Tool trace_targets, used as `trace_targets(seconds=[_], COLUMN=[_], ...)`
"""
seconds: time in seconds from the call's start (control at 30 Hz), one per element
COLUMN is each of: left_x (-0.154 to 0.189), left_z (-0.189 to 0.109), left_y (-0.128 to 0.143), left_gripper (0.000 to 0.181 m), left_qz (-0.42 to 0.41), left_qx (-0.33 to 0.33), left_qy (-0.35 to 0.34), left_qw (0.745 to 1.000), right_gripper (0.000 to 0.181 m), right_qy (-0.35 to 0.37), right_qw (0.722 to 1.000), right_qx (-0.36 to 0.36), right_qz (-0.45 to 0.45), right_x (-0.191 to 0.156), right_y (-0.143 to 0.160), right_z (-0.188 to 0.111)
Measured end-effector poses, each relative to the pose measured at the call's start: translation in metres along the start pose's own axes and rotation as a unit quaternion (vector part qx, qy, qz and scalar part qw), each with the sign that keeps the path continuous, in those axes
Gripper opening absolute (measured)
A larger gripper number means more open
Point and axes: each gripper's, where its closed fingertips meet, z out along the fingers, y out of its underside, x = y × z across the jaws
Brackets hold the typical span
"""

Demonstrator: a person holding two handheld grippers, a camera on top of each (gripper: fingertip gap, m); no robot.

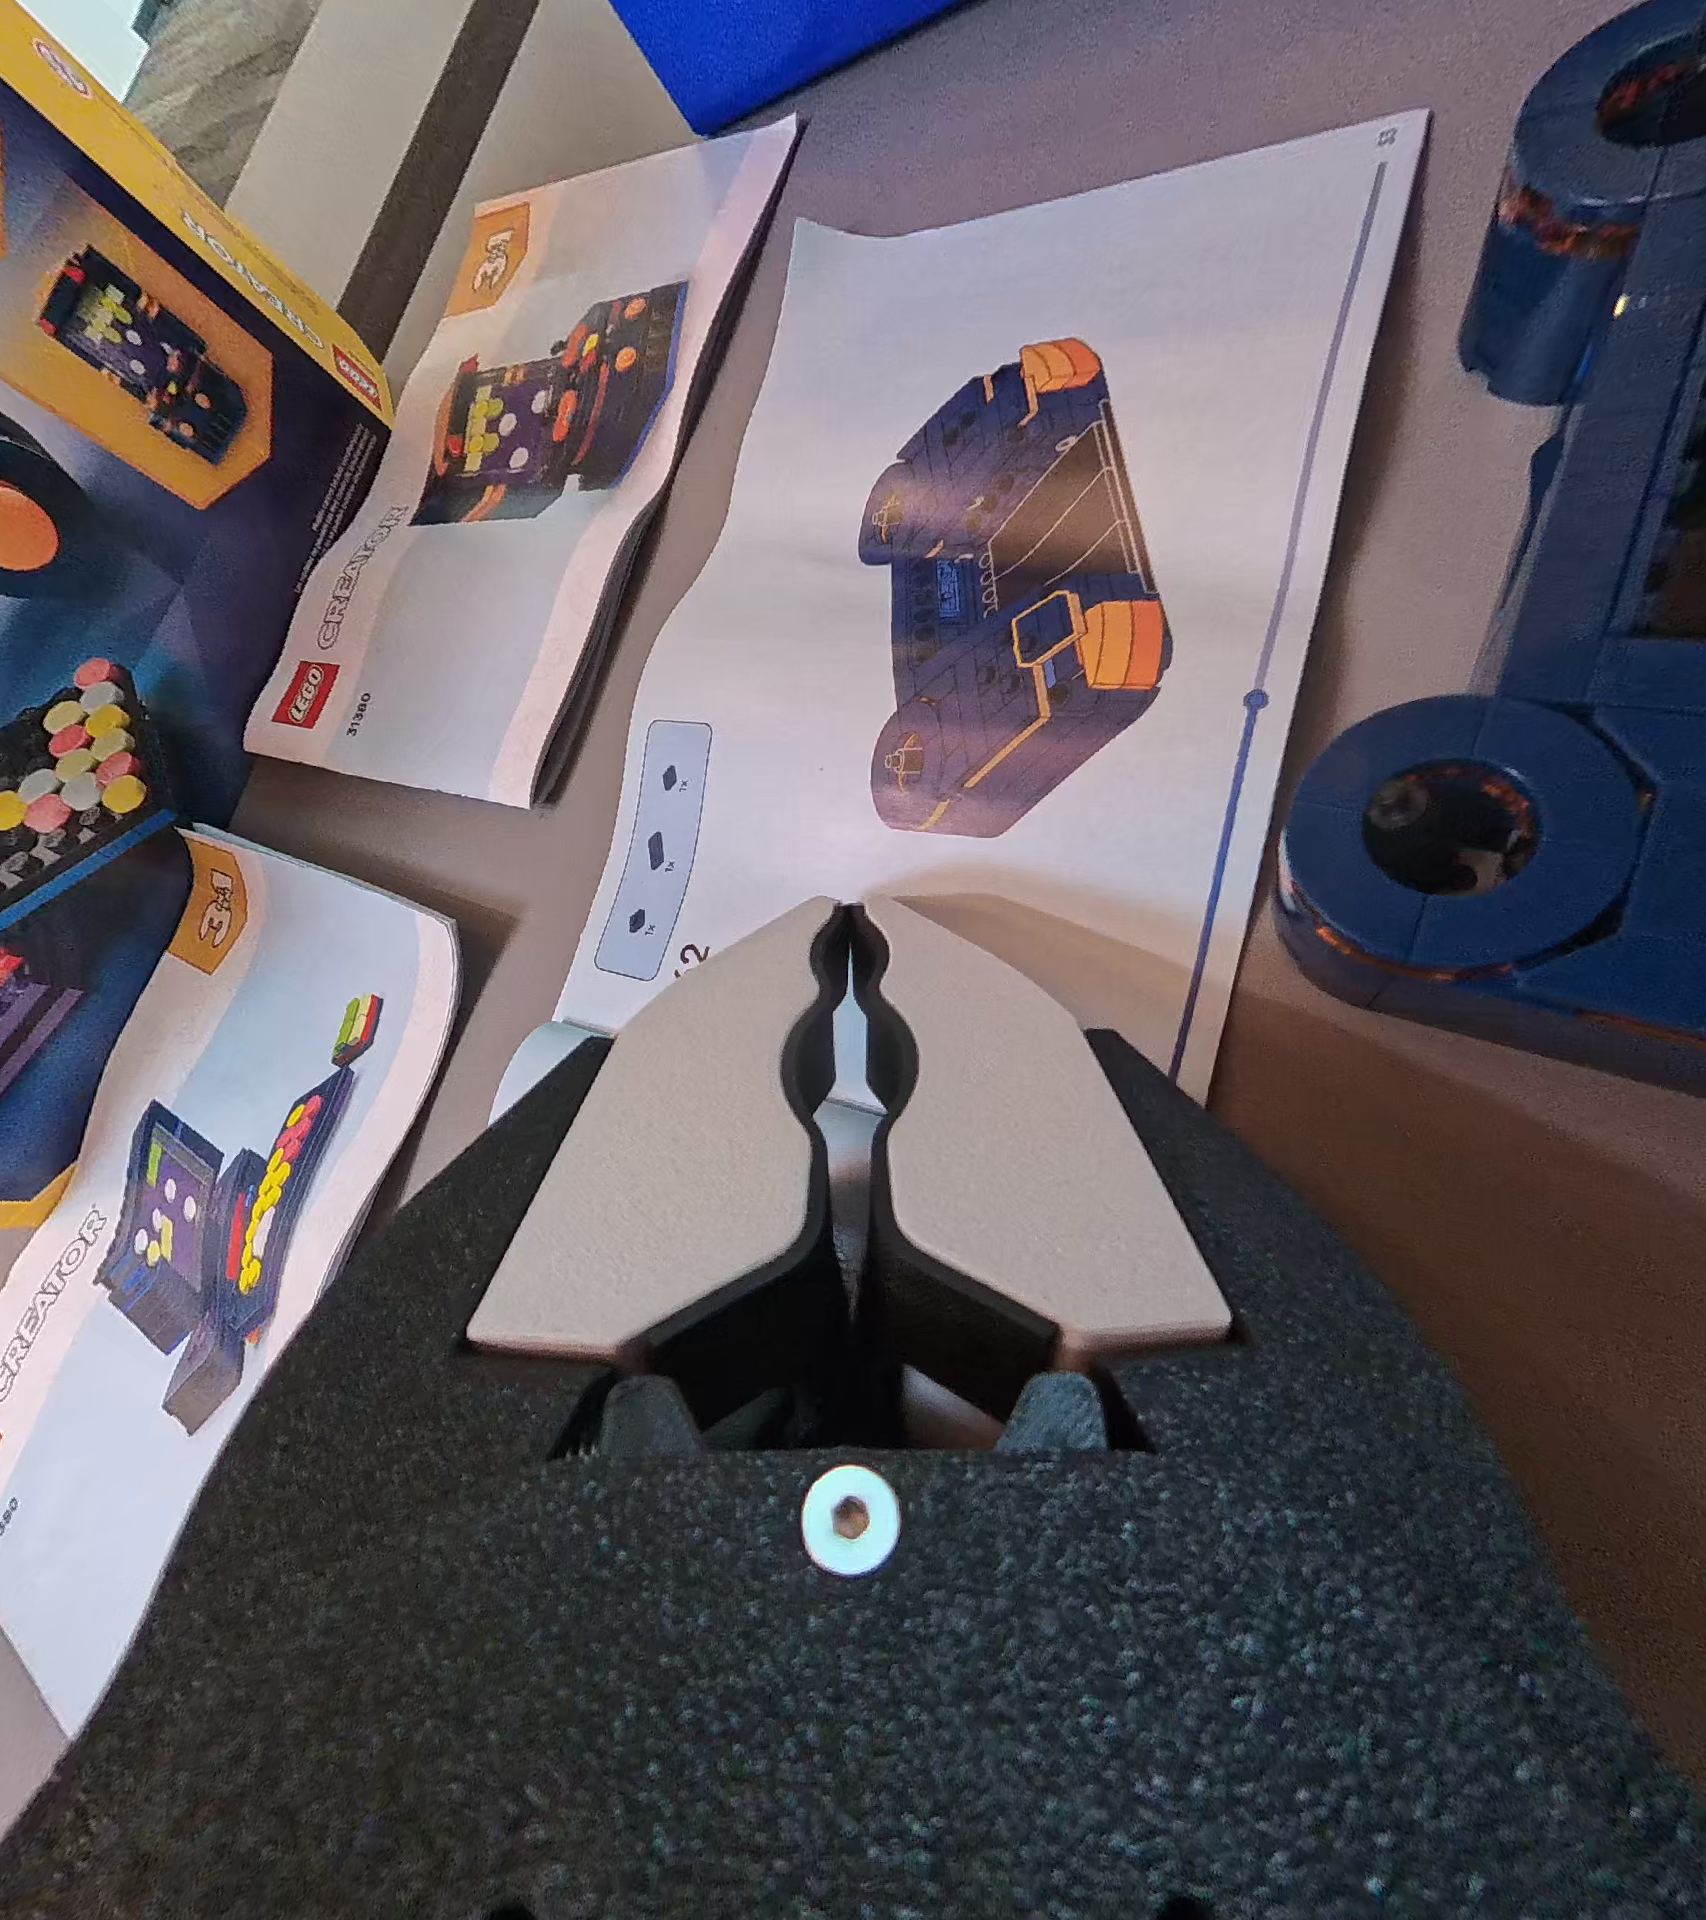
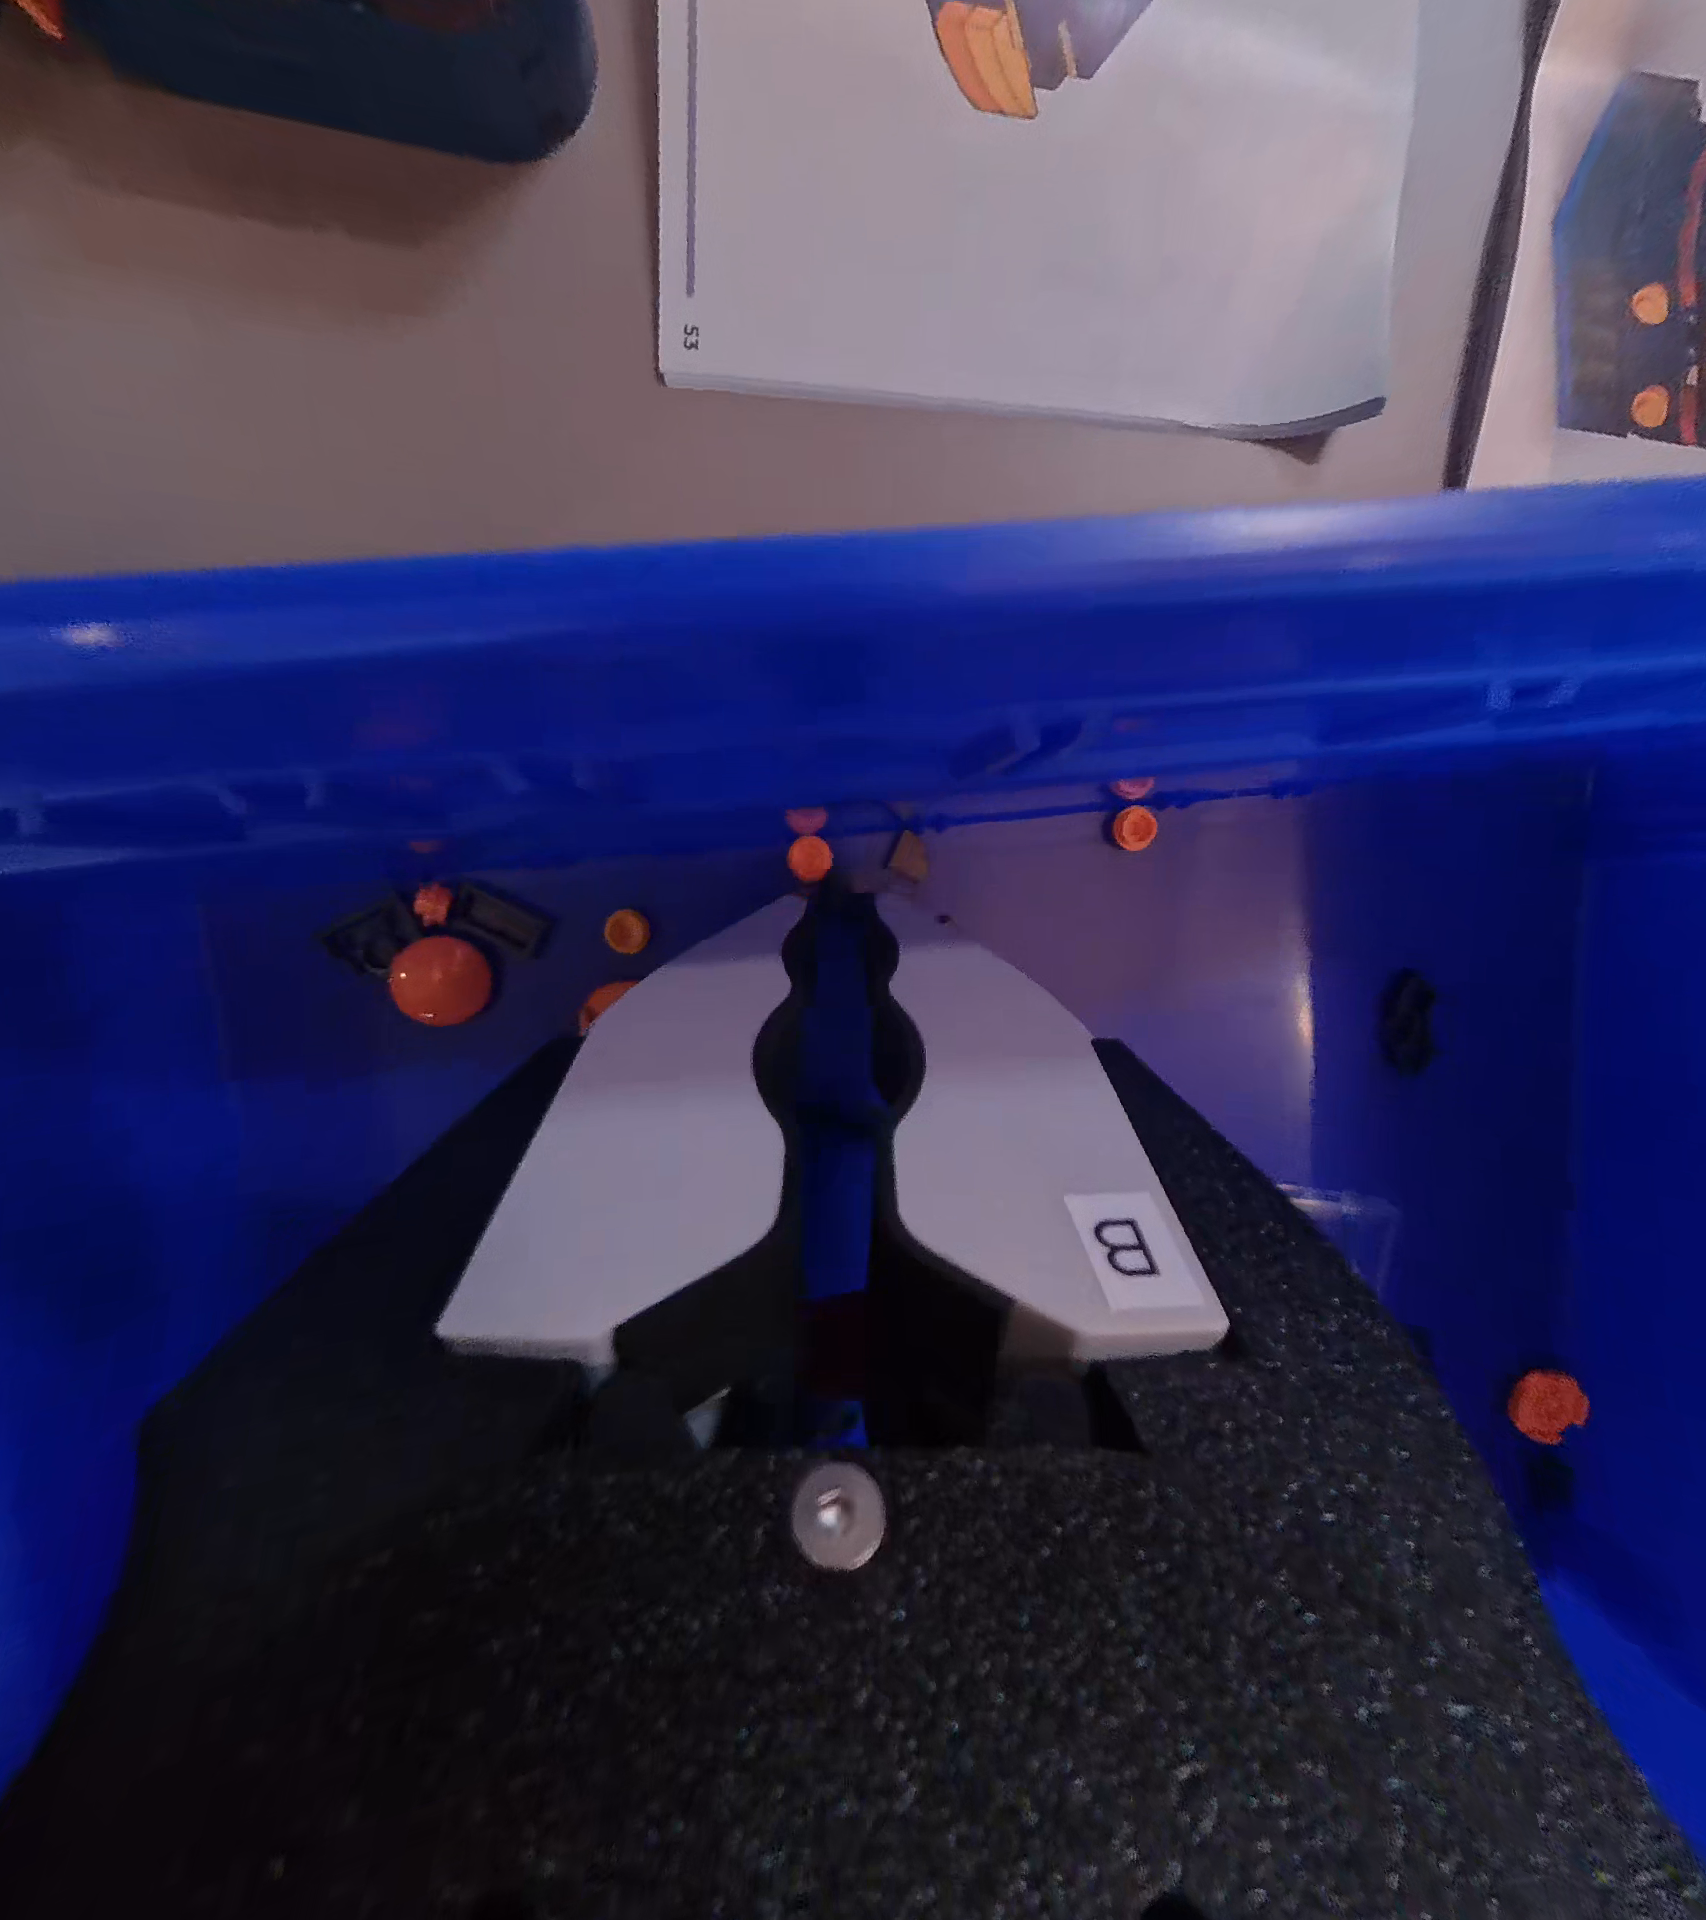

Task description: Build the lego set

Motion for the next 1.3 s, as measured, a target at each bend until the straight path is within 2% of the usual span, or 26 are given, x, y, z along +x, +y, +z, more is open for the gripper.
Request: trace_targets(seconds=[0.13, 0.27, 0.43, 0.57, 0.7, 0.77, 0.83, 0.93, 1.0, 1.1, 1.3], left_x=[0.0, 0.001, 0.003, 0.005, 0.006, 0.006, 0.006, 0.007, 0.008, 0.007, 0.002], left_z=[0.0, 0.0, 0.0, -0.001, -0.001, -0.002, -0.002, -0.003, -0.004, -0.004, -0.01], left_y=[0.0, 0.0, -0.001, -0.002, -0.002, -0.002, -0.002, -0.003, -0.004, -0.004, -0.01], left_gripper=[0.0, 0.0, 0.0, 0.0, 0.0, 0.0, 0.0, 0.0, 0.0, 0.002, 0.006], left_qz=[0.0, -0.004, 0.005, 0.021, 0.022, 0.026, 0.038, 0.057, 0.062, 0.06, 0.059], left_qx=[0.001, 0.001, 0.005, 0.008, 0.01, 0.011, 0.013, 0.016, 0.02, 0.022, 0.05], left_qy=[0.002, 0.007, 0.011, 0.007, 0.01, 0.009, 0.0, -0.011, -0.013, -0.017, -0.033], left_qw=[1.0, 1.0, 1.0, 1.0, 1.0, 1.0, 0.999, 0.998, 0.998, 0.998, 0.996], right_gripper=[0.007, 0.007, 0.007, 0.007, 0.007, 0.007, 0.007, 0.007, 0.006, 0.007, 0.006], right_qy=[0.027, 0.082, 0.135, 0.152, 0.202, 0.209, 0.213, 0.187, 0.174, 0.162, 0.15], right_qw=[1.0, 0.994, 0.974, 0.952, 0.93, 0.912, 0.897, 0.901, 0.919, 0.941, 0.95], right_qx=[-0.002, 0.037, 0.144, 0.217, 0.266, 0.312, 0.341, 0.328, 0.287, 0.226, 0.192], right_qz=[0.016, 0.054, 0.11, 0.15, 0.152, 0.162, 0.185, 0.214, 0.206, 0.191, 0.196], right_x=[0.002, 0.0, -0.023, -0.051, -0.066, -0.066, -0.059, -0.053, -0.053, -0.053, -0.051], right_y=[0.003, -0.012, -0.067, -0.119, -0.17, -0.196, -0.208, -0.207, -0.199, -0.188, -0.181], right_z=[-0.016, -0.052, -0.105, -0.119, -0.101, -0.082, -0.06, -0.029, -0.015, -0.003, 0.013])
